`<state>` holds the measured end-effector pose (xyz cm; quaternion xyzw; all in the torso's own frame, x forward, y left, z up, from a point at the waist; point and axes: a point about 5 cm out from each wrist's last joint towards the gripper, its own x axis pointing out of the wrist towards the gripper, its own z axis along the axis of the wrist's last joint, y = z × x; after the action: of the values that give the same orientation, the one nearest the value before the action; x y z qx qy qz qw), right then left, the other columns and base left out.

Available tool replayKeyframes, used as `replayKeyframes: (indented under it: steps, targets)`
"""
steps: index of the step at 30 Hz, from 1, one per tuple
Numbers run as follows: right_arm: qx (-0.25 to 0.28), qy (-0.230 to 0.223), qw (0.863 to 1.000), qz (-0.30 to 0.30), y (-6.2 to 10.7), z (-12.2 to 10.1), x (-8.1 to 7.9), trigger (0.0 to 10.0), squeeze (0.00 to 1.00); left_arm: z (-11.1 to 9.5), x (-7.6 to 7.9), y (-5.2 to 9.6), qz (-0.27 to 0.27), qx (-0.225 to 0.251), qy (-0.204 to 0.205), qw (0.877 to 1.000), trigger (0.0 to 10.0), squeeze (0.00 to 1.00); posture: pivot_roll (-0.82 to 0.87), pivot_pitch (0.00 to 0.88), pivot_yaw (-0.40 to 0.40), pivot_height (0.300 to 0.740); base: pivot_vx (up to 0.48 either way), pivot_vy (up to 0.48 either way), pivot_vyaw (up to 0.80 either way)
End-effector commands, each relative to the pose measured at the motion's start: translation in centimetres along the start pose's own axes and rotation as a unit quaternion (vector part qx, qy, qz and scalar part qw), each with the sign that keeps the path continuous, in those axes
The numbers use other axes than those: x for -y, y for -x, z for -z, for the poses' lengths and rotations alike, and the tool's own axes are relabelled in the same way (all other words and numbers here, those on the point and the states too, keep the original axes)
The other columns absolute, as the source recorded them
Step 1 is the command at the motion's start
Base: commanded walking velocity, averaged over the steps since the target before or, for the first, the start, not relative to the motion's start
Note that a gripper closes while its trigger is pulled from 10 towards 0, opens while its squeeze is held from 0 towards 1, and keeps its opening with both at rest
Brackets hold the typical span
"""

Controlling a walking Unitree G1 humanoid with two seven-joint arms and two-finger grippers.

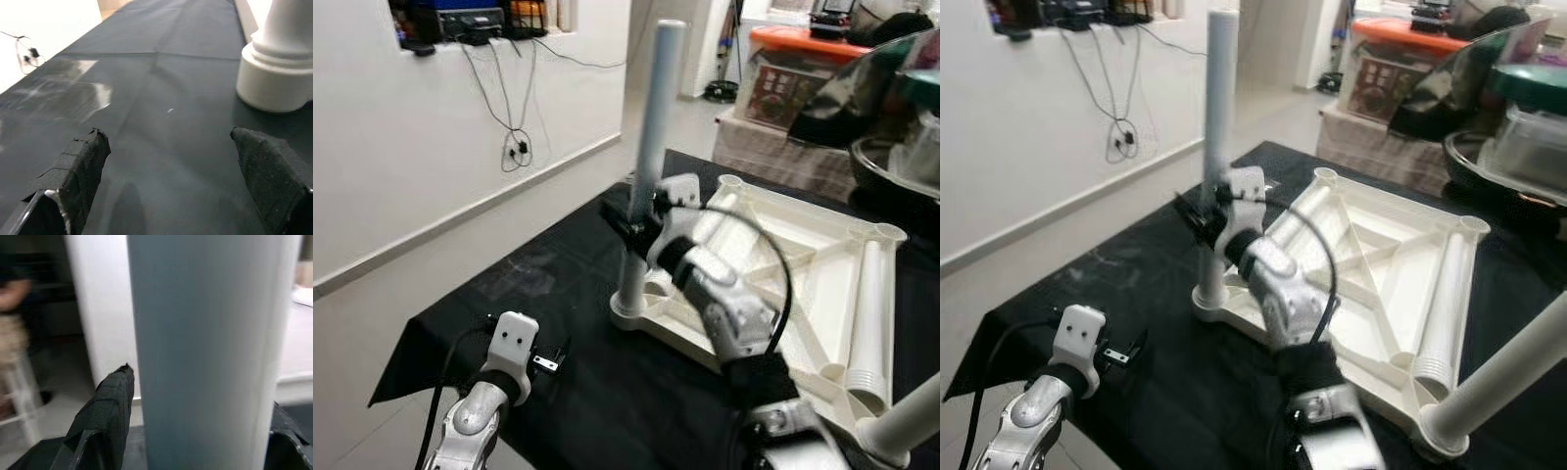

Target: Building children table

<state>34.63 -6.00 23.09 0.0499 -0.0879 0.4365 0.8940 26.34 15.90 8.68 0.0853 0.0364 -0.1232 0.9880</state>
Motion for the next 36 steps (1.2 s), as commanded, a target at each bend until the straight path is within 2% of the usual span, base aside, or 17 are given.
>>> replayKeyframes:
  steps: [1, 2, 3, 10, 14, 15, 17, 21, 23, 24, 26, 27, 28, 29, 31, 32, 36]
  targets:
    - [0.006, 0.014, 0.994, -0.104, -1.2, -0.3, -2.2, 10.0, 0.00, 0.0, 0.1, 0.0, 0.004, 0.002, 0.001, 1.000, 10.0, 0.00, 0.09, 0.000, -0.080, 0.740, 0.000, 0.000, 0.00]
    - [0.003, 0.024, 0.992, -0.121, -1.2, -0.2, -2.5, 10.0, 0.00, -0.1, 0.0, 0.0, 0.003, 0.002, 0.001, 1.000, 10.0, 0.00, 0.09, 0.000, -0.080, 0.740, 0.000, 0.000, 0.00]
    - [-0.002, 0.021, 0.990, -0.138, -1.5, 0.1, -3.0, 0.0, 0.00, -0.1, -0.2, 0.0, 0.001, 0.003, 0.000, 1.000, 10.0, 0.00, 0.09, 0.000, -0.082, 0.740, 0.000, 0.000, 0.00]
    - [-0.006, -0.017, 0.978, -0.209, -0.1, 2.1, -5.4, 0.0, 0.00, 0.1, -0.1, 0.2, -0.002, 0.001, 0.000, 1.000, 10.0, 0.00, 0.09, 0.000, -0.081, 0.740, 0.000, 0.000, 0.00]
    - [-0.054, 0.002, 0.995, 0.079, -0.2, 4.0, -1.7, 0.0, 0.00, 0.1, 0.0, 0.3, 0.001, -0.001, -0.001, 1.000, 10.0, 0.00, 0.08, 0.000, -0.074, 0.740, 0.000, 0.000, 0.00]
    - [-0.054, 0.002, 0.995, 0.079, -0.2, 4.0, -1.7, 0.0, 0.00, 0.1, 0.0, 0.3, 0.001, -0.001, -0.001, 1.000, 10.0, 0.00, 0.08, 0.000, -0.074, 0.740, 0.000, 0.000, 0.00]
    - [-0.064, 0.035, 0.952, 0.297, 1.4, 4.6, 1.5, 0.0, 0.00, 0.1, -0.2, 0.2, 0.001, -0.001, -0.001, 1.000, 10.0, 0.00, 0.07, 0.000, -0.069, 0.740, 0.000, 0.000, 0.00]
    - [-0.078, 0.033, 0.906, 0.416, 3.7, 5.2, 2.8, 0.0, 0.00, 0.0, -0.1, 0.1, 0.003, 0.000, -0.001, 1.000, 10.0, 0.00, 0.07, 0.000, -0.065, 0.740, 0.000, 0.000, 0.00]
    - [-0.063, 0.031, 0.910, 0.408, 4.0, 4.8, 1.8, 0.0, 0.00, 0.0, 0.0, 0.0, 0.006, 0.000, -0.001, 1.000, 10.0, 0.00, 0.06, 0.000, -0.063, 0.740, 0.000, 0.000, 0.00]
    - [-0.035, 0.027, 0.946, 0.321, 2.7, 3.7, 0.0, 10.0, 0.00, 0.1, 0.0, 0.1, 0.007, -0.001, -0.001, 1.000, 10.0, 0.00, 0.06, 0.000, -0.064, 0.740, 0.000, 0.000, 0.00]
    - [-0.030, 0.026, 0.954, 0.299, 2.5, 3.5, -0.4, 10.0, 0.00, 0.1, 0.0, 0.1, 0.007, -0.001, -0.001, 1.000, 10.0, 0.00, 0.06, 0.000, -0.064, 0.740, 0.000, 0.000, 0.00]
    - [-0.025, 0.006, 0.963, 0.269, 2.2, 3.4, -0.6, 10.0, 0.50, 0.1, 0.0, 0.1, 0.006, -0.001, -0.002, 1.000, 10.0, 0.00, 0.07, 0.000, -0.071, 0.740, 0.000, 0.000, 0.00]
    - [-0.022, -0.008, 0.965, 0.260, 2.0, 3.4, -0.5, 10.0, 0.50, 0.1, 0.0, 0.1, 0.005, -0.001, -0.002, 1.000, 10.0, 0.00, 0.07, 0.000, -0.071, 0.740, 0.000, 0.000, 0.00]
    - [-0.018, -0.014, 0.973, 0.230, 1.5, 3.1, -0.4, 10.0, 1.00, 0.0, 0.0, 0.1, 0.004, -0.001, -0.001, 1.000, 10.0, 0.00, 0.08, 0.000, -0.075, 0.740, 0.000, 0.000, 0.00]
    - [-0.012, -0.009, 0.982, 0.189, 0.9, 2.6, -0.5, 10.0, 1.00, 0.0, 0.0, 0.1, 0.003, 0.000, -0.001, 1.000, 10.0, 0.00, 0.08, 0.000, -0.076, 0.740, 0.000, 0.000, 0.00]
    - [0.009, 0.008, 0.993, 0.114, -0.3, 1.3, -0.7, 10.0, 0.00, 0.0, -0.1, 0.1, 0.002, 0.000, -0.001, 1.000, 10.0, 0.00, 0.09, 0.000, -0.080, 0.740, 0.000, 0.000, 0.00]
    - [0.040, 0.021, 0.998, -0.051, -1.4, -0.5, -1.8, 10.0, 0.00, 0.0, -0.1, 0.1, 0.001, 0.002, -0.001, 1.000, 10.0, 0.00, 0.09, 0.000, -0.082, 0.740, 0.000, 0.000, 0.00]
